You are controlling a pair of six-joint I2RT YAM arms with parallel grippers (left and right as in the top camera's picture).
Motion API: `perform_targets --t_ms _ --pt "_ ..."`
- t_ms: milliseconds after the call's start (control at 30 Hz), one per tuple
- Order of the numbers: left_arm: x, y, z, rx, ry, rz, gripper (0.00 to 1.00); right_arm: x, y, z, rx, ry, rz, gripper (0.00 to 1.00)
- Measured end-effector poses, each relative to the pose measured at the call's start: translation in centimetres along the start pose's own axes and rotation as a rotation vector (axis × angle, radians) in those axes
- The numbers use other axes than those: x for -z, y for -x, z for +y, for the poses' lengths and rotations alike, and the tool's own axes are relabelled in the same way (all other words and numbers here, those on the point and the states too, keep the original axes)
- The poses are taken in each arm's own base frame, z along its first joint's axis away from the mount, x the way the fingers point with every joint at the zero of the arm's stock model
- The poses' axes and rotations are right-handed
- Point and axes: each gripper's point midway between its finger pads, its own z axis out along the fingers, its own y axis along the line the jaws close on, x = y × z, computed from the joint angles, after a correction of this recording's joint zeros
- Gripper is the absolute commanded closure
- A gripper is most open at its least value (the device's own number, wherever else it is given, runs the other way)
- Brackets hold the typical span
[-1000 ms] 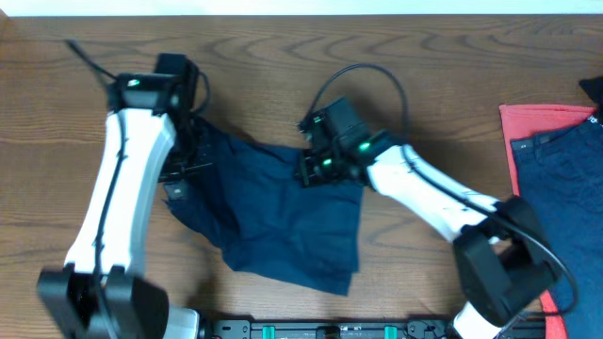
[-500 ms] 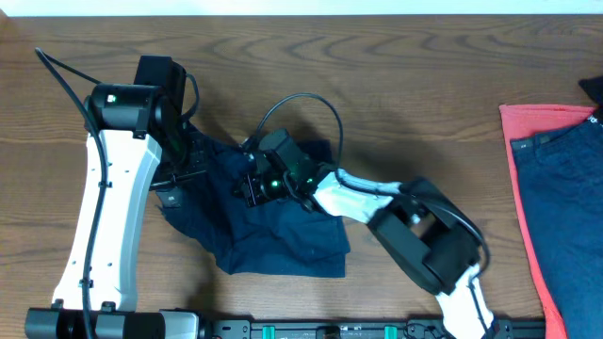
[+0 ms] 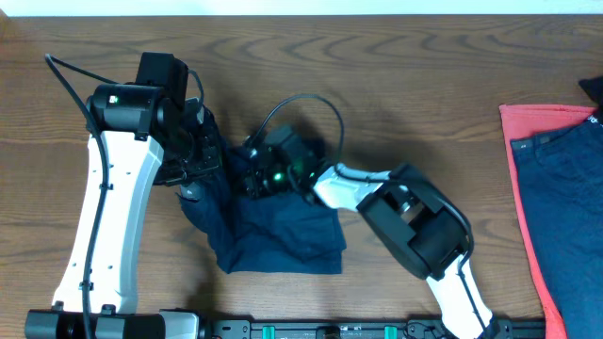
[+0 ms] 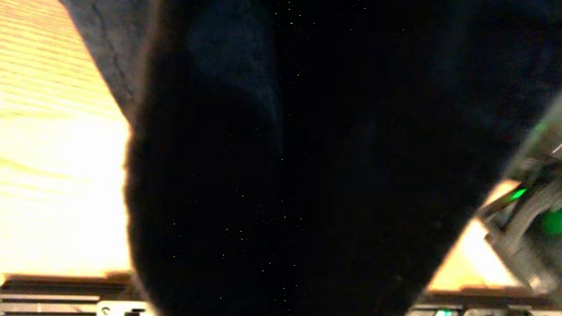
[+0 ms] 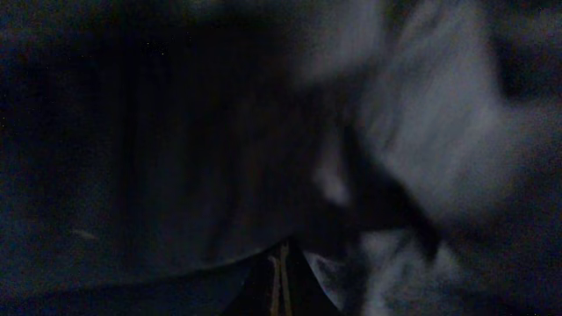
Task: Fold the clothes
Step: 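Fold the left end over toward the right gripper, tucking with the right gripper, then hold the folded bundle's top edge with both grippers and press it flat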
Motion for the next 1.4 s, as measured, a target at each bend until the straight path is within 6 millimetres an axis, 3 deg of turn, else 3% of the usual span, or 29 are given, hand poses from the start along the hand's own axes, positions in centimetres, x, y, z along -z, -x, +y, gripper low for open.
perform_targets --t_ms 133,300,333,433,533,633,833,1033,1267,1400 --pt "0.0 -0.2 -0.3 -0.004 -0.010 0.006 0.94 3.8 2.2 -3.1 -0.074 -0.056 -0.010 0.99" --pt "-0.2 -0.7 -2.0 -0.054 -0.034 0.013 0.94 13.1 5.5 -7.3 -0.193 -0.215 -0.099 0.97" --pt "-0.2 -0.8 -2.7 -0.073 -0.042 0.009 0.94 15.8 6.1 -8.0 -0.222 -0.263 -0.131 0.97" --pt "-0.5 -0.7 -5.2 -0.141 -0.075 -0.020 0.94 21.8 6.5 -9.1 -0.279 -0.359 -0.185 0.97" --pt "-0.6 -0.8 -7.3 -0.191 -0.106 -0.045 0.94 24.7 5.3 -10.2 -0.338 -0.427 -0.171 0.98" --pt "-0.8 -1.2 -8.5 -0.219 -0.120 -0.051 0.93 25.6 2.3 -12.3 -0.419 -0.521 -0.097 0.99" --pt "-1.2 -1.3 -8.7 -0.217 -0.107 -0.042 0.93 27.0 -3.9 -16.1 -0.534 -0.761 0.066 0.99" --pt "-1.9 -0.6 -7.0 -0.203 -0.007 -0.052 0.93 28.0 -3.6 -17.6 -0.463 -0.858 0.061 0.99" --pt "-1.2 0.5 -1.2 -0.134 0.166 -0.051 0.94 27.7 -3.2 -17.5 -0.415 -0.842 0.067 0.98" --pt "-0.8 1.3 0.7 -0.132 0.213 -0.064 0.94 27.3 -2.9 -17.3 -0.387 -0.834 0.064 0.97"
